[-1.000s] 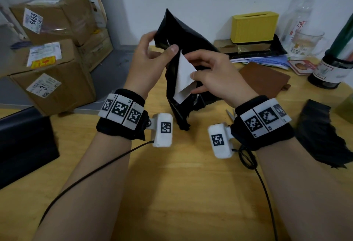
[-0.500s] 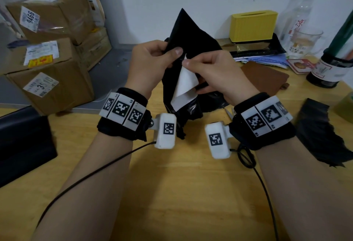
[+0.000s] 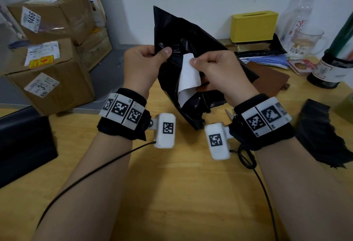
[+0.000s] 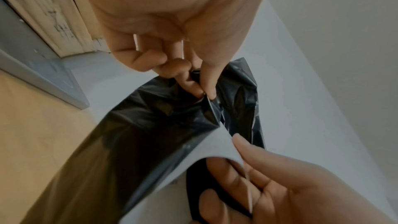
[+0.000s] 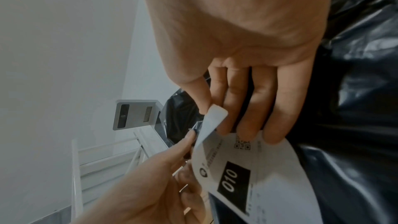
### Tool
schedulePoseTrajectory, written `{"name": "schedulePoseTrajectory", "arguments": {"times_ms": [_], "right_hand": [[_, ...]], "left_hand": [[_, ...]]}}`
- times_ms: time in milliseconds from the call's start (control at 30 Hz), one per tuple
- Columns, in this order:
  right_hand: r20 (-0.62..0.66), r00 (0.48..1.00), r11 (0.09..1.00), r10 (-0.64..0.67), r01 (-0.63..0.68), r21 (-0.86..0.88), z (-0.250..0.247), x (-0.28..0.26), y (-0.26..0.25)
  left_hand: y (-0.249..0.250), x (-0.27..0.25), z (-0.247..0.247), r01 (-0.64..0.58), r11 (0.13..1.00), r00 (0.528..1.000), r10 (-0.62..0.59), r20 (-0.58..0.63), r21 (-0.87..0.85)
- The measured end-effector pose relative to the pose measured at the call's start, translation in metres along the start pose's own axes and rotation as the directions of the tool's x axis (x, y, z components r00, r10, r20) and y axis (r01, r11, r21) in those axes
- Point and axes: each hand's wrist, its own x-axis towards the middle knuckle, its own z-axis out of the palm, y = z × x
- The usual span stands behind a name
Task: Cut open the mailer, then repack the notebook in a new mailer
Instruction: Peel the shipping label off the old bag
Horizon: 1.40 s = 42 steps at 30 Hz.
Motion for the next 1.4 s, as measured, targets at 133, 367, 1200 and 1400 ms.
{"name": "schedulePoseTrajectory", "arguments": {"times_ms": [133,367,1200,1400], "right_hand": [[-0.017,1.0,1.0,-0.002,0.001,-0.02,-0.001,0.001,0.001],[-0.02,0.999,0.999,0.035,-0.035,-0.019,-0.001,0.0,0.001],[-0.047,0.996,0.994,0.081,-0.077,0.08,-0.009,0.001,-0.003],[-0.06,0.995,0.993,0.081,-0.075,0.093,-0.012,0.002,-0.002]], "left_hand": [[-0.004,0.001,-0.001,0.045,0.999,0.999,-0.045,0.003,0.013],[-0.004,0.0,-0.002,0.109,0.993,0.994,-0.11,-0.027,-0.035],[-0.023,0.017,-0.015,0.188,0.98,0.96,-0.198,-0.198,-0.068],[-0.025,0.02,-0.019,0.23,0.969,0.946,-0.244,-0.214,-0.086]]}}
